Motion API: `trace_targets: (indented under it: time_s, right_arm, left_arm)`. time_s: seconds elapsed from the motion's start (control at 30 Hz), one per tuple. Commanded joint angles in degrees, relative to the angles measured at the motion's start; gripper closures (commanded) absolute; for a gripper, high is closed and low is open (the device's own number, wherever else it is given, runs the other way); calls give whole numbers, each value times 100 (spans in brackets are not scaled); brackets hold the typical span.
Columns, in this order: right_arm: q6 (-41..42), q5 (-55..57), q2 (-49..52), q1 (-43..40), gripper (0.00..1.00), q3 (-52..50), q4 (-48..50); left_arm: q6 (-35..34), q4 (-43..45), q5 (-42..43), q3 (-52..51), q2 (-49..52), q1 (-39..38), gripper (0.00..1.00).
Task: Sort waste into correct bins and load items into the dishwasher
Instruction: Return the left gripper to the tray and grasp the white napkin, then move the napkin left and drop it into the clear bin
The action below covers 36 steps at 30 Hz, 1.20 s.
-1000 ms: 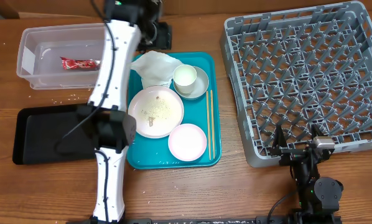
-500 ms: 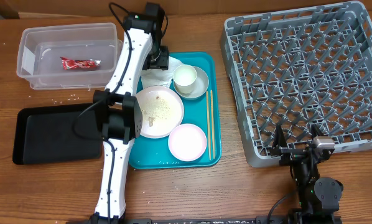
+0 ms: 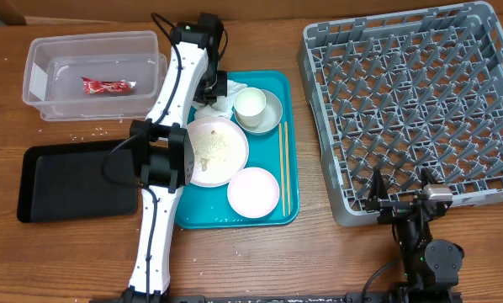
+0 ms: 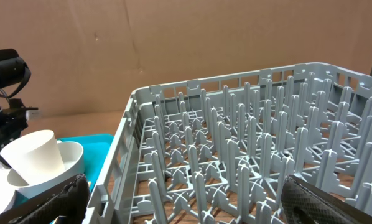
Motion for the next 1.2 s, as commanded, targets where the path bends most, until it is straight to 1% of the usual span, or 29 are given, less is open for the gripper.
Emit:
trace_targets:
  time_s: [0.0,0.17,0.2,0.33,0.43,0.57,0.67,0.8,1.0,1.03,1.07,1.1,1.13,1.17]
  right_arm:
    - [-17,52,-46,-15,0,-59,35]
    - [-17,52,-46,-15,0,-59,35]
    - [-17,52,-46,-15,0,-59,35]
    - [-17,52,-46,-15,0,-59,35]
    - [-17,52,-46,-15,0,-59,35]
    - [-17,52,-46,-15,0,-59,35]
    - [-17,52,-46,-15,0,-59,35]
    - [-17,52,-46,-15,0,-59,35]
    - [-17,52,-46,-15,0,-59,35]
    - [-17,52,-46,-15,0,-59,35]
    - [-17,52,-46,-15,0,-59,35]
    - [-17,52,-46,-15,0,-59,35]
    - [-17,52,-46,-15,0,-59,35]
    - [-17,52,-46,-15,0,-59,35]
  left_arm:
    - [-151,-127,275,627,-212,140,96]
    - [-505,-120,352,1408,-876,407,96]
    - [-748,-9,264,1578,-1182,597,96]
    - [-1388,234,-179,1637,-1567,1082,96]
    - [-1746,229,-302,1635,-1591,1475,96]
    - [-2159,44,-328,1526,-1517,1956,96]
    - [-2739,-74,-498,1322,-1440,2240,96]
    - [-3550,-17,-498,911,-1364,2485,96]
    - [-3646,321,-498,505,-1305,2581,95]
    - [-3646,315,-503,496,-1305,2581,93]
    - [-3646,315,-501,496,-1305,2579,88]
    - [-3646,321,-498,496,-1305,2579,79]
    - [-3646,339,-498,496,-1307,2579,50]
    - [-3644,358,-498,496,-1307,2579,43]
